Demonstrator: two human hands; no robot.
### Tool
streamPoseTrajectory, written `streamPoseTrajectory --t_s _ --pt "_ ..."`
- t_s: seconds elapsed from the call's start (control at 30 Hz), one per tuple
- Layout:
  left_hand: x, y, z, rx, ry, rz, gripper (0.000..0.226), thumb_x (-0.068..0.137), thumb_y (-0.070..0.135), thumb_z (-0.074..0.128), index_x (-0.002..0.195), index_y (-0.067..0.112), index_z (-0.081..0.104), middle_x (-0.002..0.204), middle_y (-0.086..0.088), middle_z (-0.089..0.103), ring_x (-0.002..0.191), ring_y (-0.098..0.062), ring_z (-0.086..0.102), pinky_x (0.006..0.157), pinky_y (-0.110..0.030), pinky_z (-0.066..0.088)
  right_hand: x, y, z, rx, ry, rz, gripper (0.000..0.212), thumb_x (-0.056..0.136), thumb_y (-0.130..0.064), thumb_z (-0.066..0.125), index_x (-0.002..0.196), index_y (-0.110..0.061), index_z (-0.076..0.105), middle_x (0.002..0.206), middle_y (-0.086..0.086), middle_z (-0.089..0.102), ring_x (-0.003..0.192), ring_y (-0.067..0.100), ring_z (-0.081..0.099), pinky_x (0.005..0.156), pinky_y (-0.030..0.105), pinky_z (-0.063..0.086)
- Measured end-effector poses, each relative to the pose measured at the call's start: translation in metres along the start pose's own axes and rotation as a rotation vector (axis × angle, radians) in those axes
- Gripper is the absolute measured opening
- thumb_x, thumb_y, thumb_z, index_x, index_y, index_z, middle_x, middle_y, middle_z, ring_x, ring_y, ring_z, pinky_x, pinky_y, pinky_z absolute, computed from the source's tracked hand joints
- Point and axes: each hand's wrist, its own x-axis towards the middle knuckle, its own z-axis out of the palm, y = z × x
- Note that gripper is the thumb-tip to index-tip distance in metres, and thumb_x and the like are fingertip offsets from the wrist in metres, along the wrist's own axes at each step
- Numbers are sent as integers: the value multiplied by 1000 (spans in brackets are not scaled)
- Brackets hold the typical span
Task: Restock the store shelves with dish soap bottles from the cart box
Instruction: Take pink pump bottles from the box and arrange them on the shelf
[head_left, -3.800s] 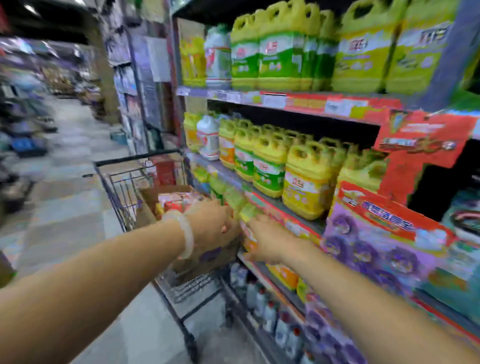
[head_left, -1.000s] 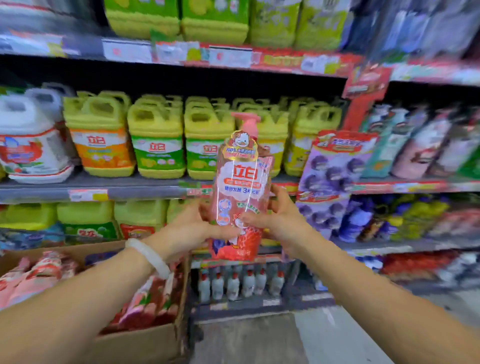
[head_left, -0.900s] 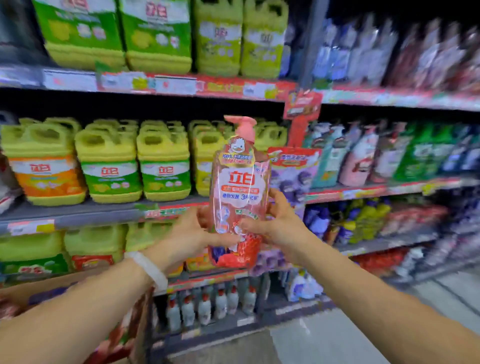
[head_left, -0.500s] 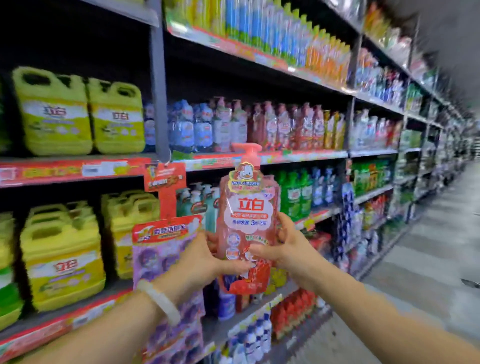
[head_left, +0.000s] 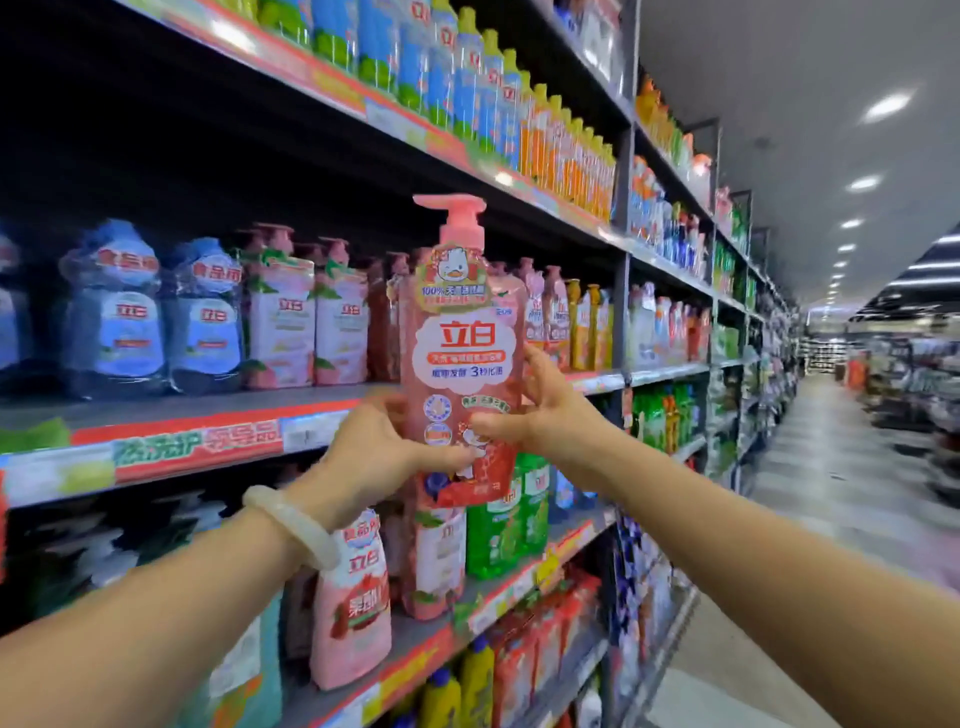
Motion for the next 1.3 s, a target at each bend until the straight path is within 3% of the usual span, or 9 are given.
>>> streamPoseTrajectory --t_s 0.13,0.2,0.3,0.43,0.7,0.87,1.1,1.2,1.3 --pt "84 13 14 52 28 76 67 55 11 89 111 5 52 91 3 67 75 -4 62 59 -10 51 70 0 -38 26 29 -99 67 79 8 66 125 -29 34 104 -2 63 88 13 65 65 26 59" --pt "122 15 21 79 58 106 62 53 16 90 104 12 56 95 1 69 80 -10 65 67 -25 57 104 1 -56 31 32 -133 68 80 8 65 132 -23 34 108 1 63 88 13 65 59 23 56" --pt "171 18 36 103 104 157 44 58 11 88 84 23 55 83 8 66 75 -7 65 59 -19 56 152 10 -81 53 25 -181 73 82 9 63 141 -18 30 114 6 60 86 10 64 55 16 51" --pt "236 -4 55 155 131 138 55 55 12 89 104 11 66 94 1 73 87 -15 71 82 -35 57 217 45 -112 83 -47 -224 70 82 10 62 140 -16 32 113 6 61 86 10 65 59 16 53" --pt "338 -60 98 300 283 -11 72 35 34 91 101 16 69 95 3 74 91 -17 70 87 -39 55 337 134 -168 154 -271 -226 61 83 10 60 132 -20 38 110 -1 64 88 6 66 67 15 54" --pt "371 -89 123 406 361 -155 95 19 50 87 104 13 66 99 -1 71 90 -18 67 82 -38 56 374 185 -189 207 -367 -172 52 84 10 59 122 -24 46 106 -2 67 85 8 69 67 22 56" --pt "378 -95 134 472 339 -228 67 49 37 90 104 8 64 99 -3 71 85 -18 65 65 -27 50 392 213 -198 262 -449 -205 49 86 4 60 123 -24 46 113 -4 66 102 14 65 81 28 55" --pt "377 -92 136 519 304 -262 75 43 44 89 106 11 64 99 -1 71 88 -18 67 72 -30 54 395 217 -198 254 -455 -221 54 85 0 63 129 -25 43 122 0 64 111 18 63 93 37 51" --pt "374 -91 137 542 277 -269 74 43 45 89 104 11 66 98 -2 73 90 -21 70 84 -40 57 396 220 -198 248 -468 -234 54 85 -3 64 124 -34 42 117 -5 65 104 9 65 86 28 55"
